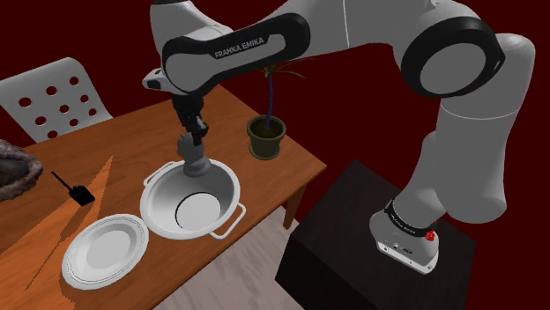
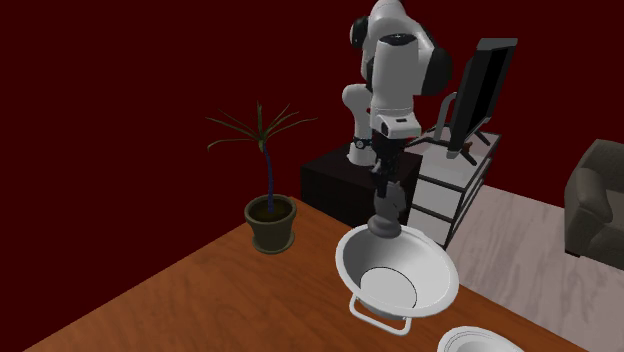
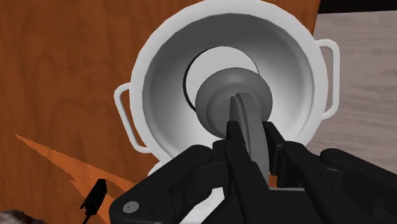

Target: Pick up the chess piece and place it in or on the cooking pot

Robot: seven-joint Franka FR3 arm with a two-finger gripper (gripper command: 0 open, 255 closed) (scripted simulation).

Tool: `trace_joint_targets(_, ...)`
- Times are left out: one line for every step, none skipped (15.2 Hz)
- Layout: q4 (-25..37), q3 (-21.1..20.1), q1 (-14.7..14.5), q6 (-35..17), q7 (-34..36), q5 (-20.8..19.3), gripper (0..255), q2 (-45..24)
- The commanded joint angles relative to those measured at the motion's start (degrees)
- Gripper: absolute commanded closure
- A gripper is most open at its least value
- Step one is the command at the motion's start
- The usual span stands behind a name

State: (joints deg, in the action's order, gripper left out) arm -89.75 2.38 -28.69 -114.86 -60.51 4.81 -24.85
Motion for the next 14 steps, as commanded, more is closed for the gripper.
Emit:
trace_joint_targets(2.87, -0.67, -1.80, 1.40, 2.74, -0.34, 255, -1.29)
trace_joint_targets(4.02, -0.86, -2.34, 1.90, 3.54, -0.44, 255, -1.89)
trace_joint_targets(3.55, -0.86, -2.35, 1.23, 3.49, -0.41, 255, -2.09)
trace_joint_targets(3.08, -0.87, -2.35, 0.56, 3.44, -0.39, 255, -2.29)
trace_joint_targets(2.64, -0.88, -2.35, -0.10, 3.40, -0.36, 255, -2.51)
trace_joint_targets(2.21, -0.89, -2.36, -0.76, 3.35, -0.34, 255, -2.74)
trace_joint_targets(1.80, -0.90, -2.36, -1.41, 3.31, -0.31, 255, -2.98)
trace_joint_targets(1.44, -0.91, -2.36, -2.04, 3.27, -0.28, 255, -3.25)
trace_joint_targets(1.06, -0.92, -2.36, -2.68, 3.22, -0.26, 255, -3.52)
trace_joint_targets(0.71, -0.93, -2.36, -3.31, 3.18, -0.23, 255, -3.80)
trace_joint_targets(0.36, -0.94, -2.35, -3.94, 3.13, -0.20, 255, -4.08)
trace_joint_targets(0.03, -0.95, -2.35, -4.56, 3.08, -0.17, 255, -4.38)
trace_joint_targets(-0.28, -0.96, -2.35, -5.18, 3.04, -0.14, 255, -4.68)
trace_joint_targets(-0.58, -0.98, -2.35, -5.80, 2.99, -0.11, 255, -5.00)
